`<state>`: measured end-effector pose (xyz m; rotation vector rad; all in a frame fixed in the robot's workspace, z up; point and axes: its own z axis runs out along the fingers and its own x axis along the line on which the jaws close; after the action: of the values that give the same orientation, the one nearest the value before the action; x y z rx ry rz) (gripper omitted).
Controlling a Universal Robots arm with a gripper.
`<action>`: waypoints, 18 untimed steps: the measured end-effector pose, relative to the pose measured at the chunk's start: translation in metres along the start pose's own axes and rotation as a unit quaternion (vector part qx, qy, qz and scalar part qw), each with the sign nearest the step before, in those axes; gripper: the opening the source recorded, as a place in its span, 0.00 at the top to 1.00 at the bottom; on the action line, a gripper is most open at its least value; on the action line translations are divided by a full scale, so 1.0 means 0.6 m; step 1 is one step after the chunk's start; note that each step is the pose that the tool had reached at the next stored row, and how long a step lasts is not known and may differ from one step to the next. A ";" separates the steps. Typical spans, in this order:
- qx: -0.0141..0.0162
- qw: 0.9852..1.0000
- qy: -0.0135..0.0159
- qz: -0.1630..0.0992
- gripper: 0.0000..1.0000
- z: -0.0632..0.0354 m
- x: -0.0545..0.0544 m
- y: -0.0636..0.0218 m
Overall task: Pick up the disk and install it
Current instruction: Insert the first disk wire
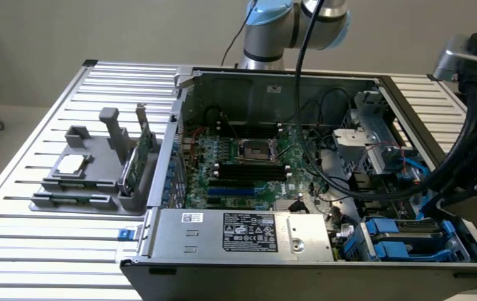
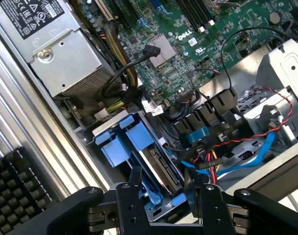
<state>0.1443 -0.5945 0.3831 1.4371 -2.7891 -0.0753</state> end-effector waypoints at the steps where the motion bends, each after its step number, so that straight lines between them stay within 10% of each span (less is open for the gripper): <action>1: 0.000 1.000 0.000 0.009 0.52 0.002 0.000 0.000; 10: 0.002 0.996 -0.004 0.090 0.52 0.017 0.000 -0.001; 18: 0.002 0.987 -0.008 0.161 0.52 0.028 0.001 -0.001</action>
<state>0.1443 -0.5945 0.3664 0.9699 -2.9931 -0.0796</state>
